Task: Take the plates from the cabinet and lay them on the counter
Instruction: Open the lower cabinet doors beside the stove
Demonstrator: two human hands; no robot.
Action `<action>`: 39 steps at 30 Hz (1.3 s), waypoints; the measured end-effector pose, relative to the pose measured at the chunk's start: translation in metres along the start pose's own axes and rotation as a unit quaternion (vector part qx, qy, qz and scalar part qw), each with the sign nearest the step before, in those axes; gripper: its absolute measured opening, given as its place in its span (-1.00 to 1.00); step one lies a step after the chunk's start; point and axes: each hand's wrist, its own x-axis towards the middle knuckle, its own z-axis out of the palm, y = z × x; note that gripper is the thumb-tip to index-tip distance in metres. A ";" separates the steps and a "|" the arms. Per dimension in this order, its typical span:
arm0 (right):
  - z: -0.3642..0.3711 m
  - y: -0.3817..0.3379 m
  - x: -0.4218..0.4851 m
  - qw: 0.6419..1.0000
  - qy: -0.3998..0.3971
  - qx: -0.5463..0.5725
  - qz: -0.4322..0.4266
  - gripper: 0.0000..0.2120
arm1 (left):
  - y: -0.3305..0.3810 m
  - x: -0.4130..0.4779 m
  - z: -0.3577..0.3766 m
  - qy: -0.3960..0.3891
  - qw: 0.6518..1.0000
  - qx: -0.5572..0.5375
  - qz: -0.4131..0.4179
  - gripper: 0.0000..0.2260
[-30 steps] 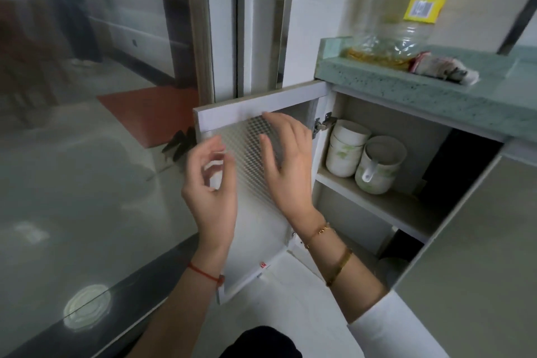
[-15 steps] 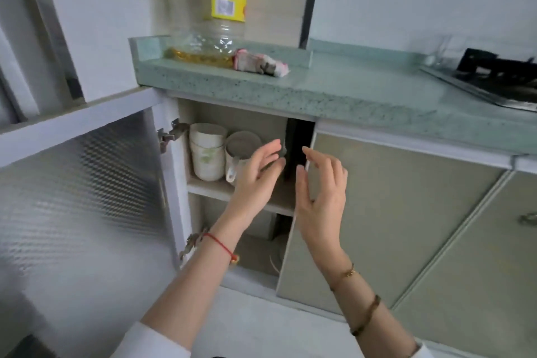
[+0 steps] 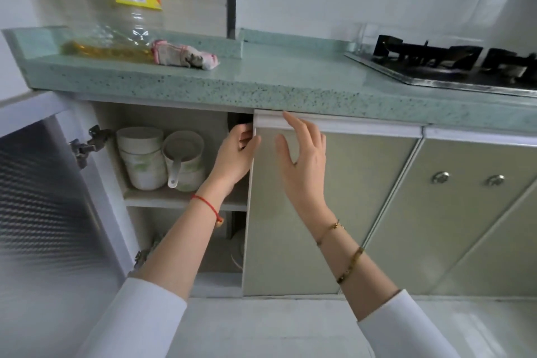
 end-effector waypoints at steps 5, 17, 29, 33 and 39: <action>-0.013 -0.006 -0.011 1.000 0.004 0.020 -0.006 -0.63 | -0.003 -0.026 -0.009 -0.013 0.999 -0.023 0.040 -0.78; -0.084 -0.019 -0.043 0.994 -0.026 0.012 -0.109 -0.58 | 0.021 -0.122 0.004 -0.102 0.980 -0.119 0.123 -0.81; -0.181 -0.017 -0.082 0.994 0.039 0.053 -0.082 -0.80 | 0.070 -0.187 0.060 -0.185 0.956 -0.170 0.154 -0.78; -0.245 0.006 -0.100 0.993 0.090 0.035 -0.067 -0.83 | 0.094 -0.217 0.119 -0.231 0.938 -0.203 0.158 -0.64; -0.318 0.037 -0.111 0.991 0.134 0.004 -0.002 -0.84 | 0.121 -0.240 0.194 -0.249 0.921 -0.256 0.154 -0.42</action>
